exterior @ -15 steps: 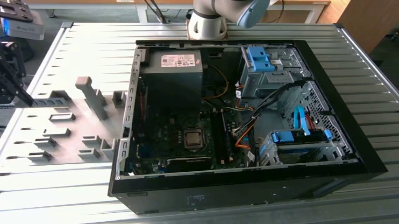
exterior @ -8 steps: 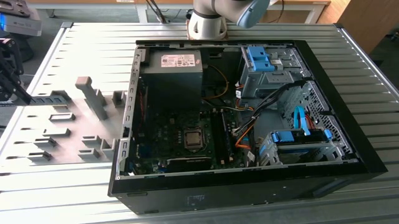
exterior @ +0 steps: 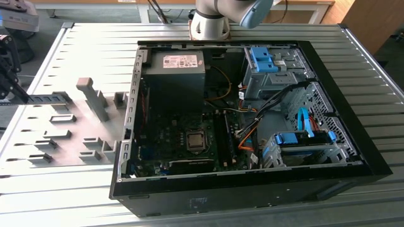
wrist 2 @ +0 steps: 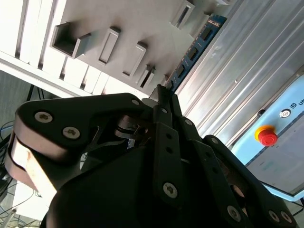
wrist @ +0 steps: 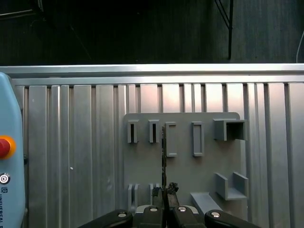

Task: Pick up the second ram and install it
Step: 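Pick up the second ram and move it above second insertion slot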

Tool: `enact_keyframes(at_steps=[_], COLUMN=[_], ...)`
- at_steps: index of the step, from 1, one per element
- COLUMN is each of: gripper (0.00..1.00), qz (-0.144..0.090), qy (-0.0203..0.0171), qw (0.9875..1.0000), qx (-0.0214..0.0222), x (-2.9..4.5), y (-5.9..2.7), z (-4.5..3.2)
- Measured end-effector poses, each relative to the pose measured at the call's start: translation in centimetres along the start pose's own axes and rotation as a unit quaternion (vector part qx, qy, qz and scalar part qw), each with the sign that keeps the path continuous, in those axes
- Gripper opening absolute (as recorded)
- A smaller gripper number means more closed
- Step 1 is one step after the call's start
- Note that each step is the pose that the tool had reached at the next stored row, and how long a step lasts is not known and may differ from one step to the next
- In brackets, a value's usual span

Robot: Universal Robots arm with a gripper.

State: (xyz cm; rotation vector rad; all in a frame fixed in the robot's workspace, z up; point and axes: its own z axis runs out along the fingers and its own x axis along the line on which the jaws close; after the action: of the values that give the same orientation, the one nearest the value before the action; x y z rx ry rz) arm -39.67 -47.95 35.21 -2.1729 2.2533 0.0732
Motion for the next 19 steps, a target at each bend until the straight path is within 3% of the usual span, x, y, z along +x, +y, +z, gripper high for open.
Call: enact_keyframes(at_steps=[11, 19], gripper=[0.14, 0.14], qz=[0.000, 0.000], qy=[0.0000, 0.0000], qw=[1.0000, 1.0000], qx=[0.0000, 0.0000], x=[-0.04, -0.04], y=[0.03, 0.03], z=[-0.96, -1.06])
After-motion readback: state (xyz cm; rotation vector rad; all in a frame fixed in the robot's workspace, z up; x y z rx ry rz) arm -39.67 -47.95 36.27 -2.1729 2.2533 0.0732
